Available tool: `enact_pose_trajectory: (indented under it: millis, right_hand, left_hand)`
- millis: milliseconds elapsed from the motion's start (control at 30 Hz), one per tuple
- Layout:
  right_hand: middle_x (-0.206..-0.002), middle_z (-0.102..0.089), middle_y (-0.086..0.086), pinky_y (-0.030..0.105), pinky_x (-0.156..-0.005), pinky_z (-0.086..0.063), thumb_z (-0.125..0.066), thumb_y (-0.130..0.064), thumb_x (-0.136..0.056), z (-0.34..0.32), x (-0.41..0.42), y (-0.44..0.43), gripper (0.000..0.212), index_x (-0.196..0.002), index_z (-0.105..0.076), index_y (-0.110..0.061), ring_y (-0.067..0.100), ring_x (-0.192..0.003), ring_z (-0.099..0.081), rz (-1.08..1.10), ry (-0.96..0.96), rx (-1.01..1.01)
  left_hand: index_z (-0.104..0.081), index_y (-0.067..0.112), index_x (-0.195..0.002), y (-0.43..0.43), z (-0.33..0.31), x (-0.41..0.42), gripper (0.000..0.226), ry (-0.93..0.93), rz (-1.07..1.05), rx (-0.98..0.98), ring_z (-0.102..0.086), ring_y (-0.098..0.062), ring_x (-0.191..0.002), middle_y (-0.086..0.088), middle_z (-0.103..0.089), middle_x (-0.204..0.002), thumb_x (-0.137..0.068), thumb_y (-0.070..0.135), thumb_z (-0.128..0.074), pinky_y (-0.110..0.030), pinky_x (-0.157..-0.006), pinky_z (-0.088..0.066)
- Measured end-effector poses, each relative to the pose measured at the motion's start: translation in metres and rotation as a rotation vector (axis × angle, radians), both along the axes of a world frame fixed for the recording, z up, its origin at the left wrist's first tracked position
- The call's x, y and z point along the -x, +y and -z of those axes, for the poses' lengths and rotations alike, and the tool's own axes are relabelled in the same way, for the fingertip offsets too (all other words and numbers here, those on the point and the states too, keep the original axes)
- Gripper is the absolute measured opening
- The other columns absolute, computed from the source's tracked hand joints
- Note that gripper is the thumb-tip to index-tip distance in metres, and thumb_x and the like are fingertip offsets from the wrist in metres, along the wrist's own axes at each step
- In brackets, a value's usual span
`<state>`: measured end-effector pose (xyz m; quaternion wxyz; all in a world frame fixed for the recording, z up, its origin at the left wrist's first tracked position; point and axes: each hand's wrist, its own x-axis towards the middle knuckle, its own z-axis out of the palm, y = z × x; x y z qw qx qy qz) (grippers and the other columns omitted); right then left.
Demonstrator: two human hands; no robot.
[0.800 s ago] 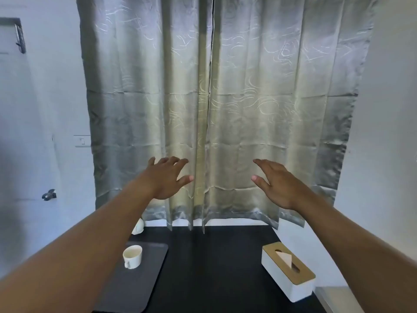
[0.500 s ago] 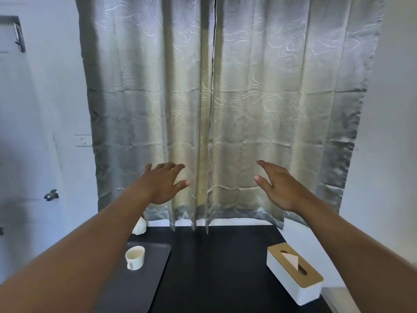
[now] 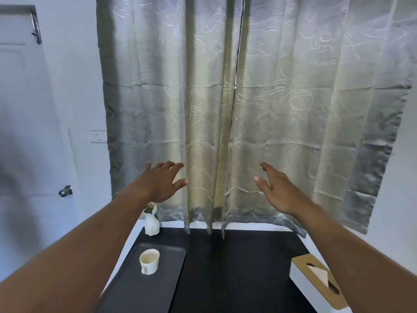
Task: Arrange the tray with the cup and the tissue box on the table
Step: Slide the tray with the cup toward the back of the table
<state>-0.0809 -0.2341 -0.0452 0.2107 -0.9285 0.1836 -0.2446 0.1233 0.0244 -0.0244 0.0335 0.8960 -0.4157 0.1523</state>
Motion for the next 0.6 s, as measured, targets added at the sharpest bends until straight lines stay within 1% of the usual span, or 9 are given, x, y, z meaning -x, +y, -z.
enact_pose_trajectory:
  millis: [100, 267, 333, 433, 600]
  right_hand:
    - [-0.160, -0.031, 0.006, 0.041, -0.119, -0.026, -0.035, -0.054, -0.098, 0.003, -0.032, 0.010, 0.067, -0.156, -0.019, -0.023, 0.024, -0.148, -0.026, -0.018, 0.008, -0.005]
    - [-0.161, -0.031, 0.004, 0.042, -0.118, -0.026, -0.034, -0.051, -0.099, 0.013, -0.080, 0.031, 0.064, -0.155, -0.020, -0.024, 0.024, -0.147, -0.027, -0.031, 0.014, -0.066]
    - [-0.161, -0.031, 0.005, 0.043, -0.118, -0.026, -0.035, -0.051, -0.099, 0.020, -0.098, 0.039, 0.065, -0.156, -0.021, -0.022, 0.025, -0.146, -0.030, -0.044, 0.028, -0.084]
    - [-0.160, -0.033, 0.007, 0.046, -0.117, -0.029, -0.033, -0.058, -0.096, 0.033, -0.131, 0.050, 0.069, -0.155, -0.022, -0.024, 0.027, -0.143, -0.037, -0.047, 0.049, -0.116]
    - [-0.159, -0.035, 0.008, 0.045, -0.117, -0.029, -0.034, -0.055, -0.098, 0.051, -0.173, 0.067, 0.065, -0.154, -0.025, -0.023, 0.027, -0.145, -0.034, -0.065, 0.054, -0.135]
  left_hand:
    - [-0.022, 0.027, -0.152, 0.010, 0.005, -0.026, 0.067, 0.005, -0.014, -0.011, -0.028, -0.030, -0.145, -0.004, -0.028, -0.159, -0.095, 0.062, -0.024, -0.057, -0.116, -0.011]
    - [-0.022, 0.029, -0.151, 0.028, 0.021, -0.071, 0.066, 0.024, -0.047, -0.020, -0.030, -0.031, -0.144, -0.003, -0.029, -0.159, -0.095, 0.062, -0.024, -0.058, -0.115, -0.012]
    - [-0.022, 0.029, -0.151, 0.035, 0.027, -0.086, 0.066, 0.040, -0.057, -0.024, -0.029, -0.030, -0.144, -0.003, -0.028, -0.160, -0.095, 0.062, -0.025, -0.058, -0.115, -0.011]
    - [-0.023, 0.028, -0.151, 0.046, 0.037, -0.112, 0.065, 0.076, -0.066, -0.011, -0.028, -0.030, -0.145, -0.003, -0.028, -0.160, -0.095, 0.061, -0.025, -0.058, -0.116, -0.012]
    - [-0.025, 0.030, -0.150, 0.063, 0.060, -0.150, 0.065, 0.107, -0.079, 0.005, -0.031, -0.030, -0.144, -0.002, -0.031, -0.159, -0.094, 0.063, -0.026, -0.058, -0.116, -0.016]
